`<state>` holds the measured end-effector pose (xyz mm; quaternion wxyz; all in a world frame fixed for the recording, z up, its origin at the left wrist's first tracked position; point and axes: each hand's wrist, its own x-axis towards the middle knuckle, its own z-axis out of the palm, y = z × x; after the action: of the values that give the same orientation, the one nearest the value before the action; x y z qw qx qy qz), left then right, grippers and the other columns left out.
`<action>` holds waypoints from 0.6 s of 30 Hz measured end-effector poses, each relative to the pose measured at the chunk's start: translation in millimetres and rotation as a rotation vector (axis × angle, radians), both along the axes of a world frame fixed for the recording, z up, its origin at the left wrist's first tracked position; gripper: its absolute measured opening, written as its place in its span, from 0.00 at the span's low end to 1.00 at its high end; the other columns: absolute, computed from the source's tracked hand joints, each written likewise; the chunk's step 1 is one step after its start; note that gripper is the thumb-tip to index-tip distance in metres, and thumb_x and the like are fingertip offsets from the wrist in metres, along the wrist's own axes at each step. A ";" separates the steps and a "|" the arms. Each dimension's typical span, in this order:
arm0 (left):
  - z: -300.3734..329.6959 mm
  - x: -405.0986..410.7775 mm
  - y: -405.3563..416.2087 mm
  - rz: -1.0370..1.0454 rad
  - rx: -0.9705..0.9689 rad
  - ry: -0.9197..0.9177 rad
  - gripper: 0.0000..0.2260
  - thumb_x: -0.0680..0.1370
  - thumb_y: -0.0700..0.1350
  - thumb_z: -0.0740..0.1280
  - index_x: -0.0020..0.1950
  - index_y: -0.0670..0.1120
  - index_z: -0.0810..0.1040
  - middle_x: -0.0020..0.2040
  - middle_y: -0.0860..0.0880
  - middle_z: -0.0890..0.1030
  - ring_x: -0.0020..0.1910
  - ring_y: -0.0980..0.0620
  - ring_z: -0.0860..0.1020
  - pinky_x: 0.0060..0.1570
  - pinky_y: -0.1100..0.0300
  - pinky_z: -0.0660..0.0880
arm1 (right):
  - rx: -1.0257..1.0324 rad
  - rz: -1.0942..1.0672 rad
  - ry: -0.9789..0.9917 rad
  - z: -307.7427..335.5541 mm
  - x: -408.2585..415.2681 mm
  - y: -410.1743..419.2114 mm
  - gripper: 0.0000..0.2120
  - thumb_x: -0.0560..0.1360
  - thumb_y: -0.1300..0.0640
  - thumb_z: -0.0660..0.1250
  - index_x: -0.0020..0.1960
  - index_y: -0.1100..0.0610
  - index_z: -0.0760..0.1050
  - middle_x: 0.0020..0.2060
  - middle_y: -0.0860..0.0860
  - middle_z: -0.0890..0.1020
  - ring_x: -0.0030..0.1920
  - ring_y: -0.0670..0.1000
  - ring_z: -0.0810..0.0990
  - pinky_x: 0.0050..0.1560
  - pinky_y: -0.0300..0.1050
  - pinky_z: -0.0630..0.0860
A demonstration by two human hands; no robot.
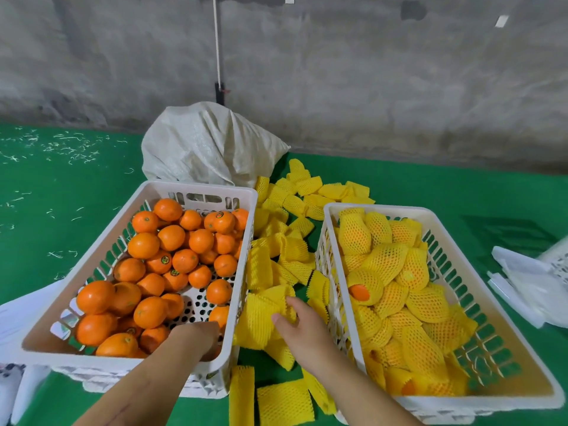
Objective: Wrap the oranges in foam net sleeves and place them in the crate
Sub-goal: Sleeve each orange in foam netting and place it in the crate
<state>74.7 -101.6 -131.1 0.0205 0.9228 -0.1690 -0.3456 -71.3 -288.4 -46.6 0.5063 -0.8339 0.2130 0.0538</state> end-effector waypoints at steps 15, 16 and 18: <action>81.9 -13.3 10.9 0.570 -1.034 -0.285 0.13 0.76 0.56 0.77 0.53 0.49 0.82 0.49 0.51 0.83 0.48 0.48 0.81 0.43 0.55 0.78 | 0.031 -0.304 -0.248 4.5 -8.6 -5.2 0.09 0.81 0.59 0.67 0.53 0.44 0.79 0.41 0.48 0.83 0.36 0.50 0.79 0.38 0.50 0.78; 93.9 -19.6 5.0 0.584 -1.129 -0.288 0.17 0.75 0.59 0.77 0.59 0.54 0.80 0.54 0.56 0.82 0.51 0.52 0.82 0.46 0.57 0.80 | 0.037 -0.325 -0.265 9.4 -5.9 -5.1 0.10 0.79 0.61 0.68 0.52 0.46 0.77 0.40 0.48 0.81 0.33 0.49 0.76 0.34 0.48 0.74; 112.6 -33.6 -10.1 0.580 -1.318 -0.175 0.22 0.71 0.66 0.77 0.62 0.63 0.77 0.57 0.62 0.82 0.50 0.56 0.84 0.41 0.64 0.81 | 0.058 -0.377 -0.310 17.6 2.1 -4.2 0.10 0.77 0.65 0.68 0.48 0.50 0.73 0.36 0.49 0.73 0.28 0.46 0.66 0.28 0.41 0.64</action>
<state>41.1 -111.7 -18.5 0.6496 0.7507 -0.0917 -0.0776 -69.2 -292.6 -28.9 0.5578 -0.7628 0.2828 -0.1643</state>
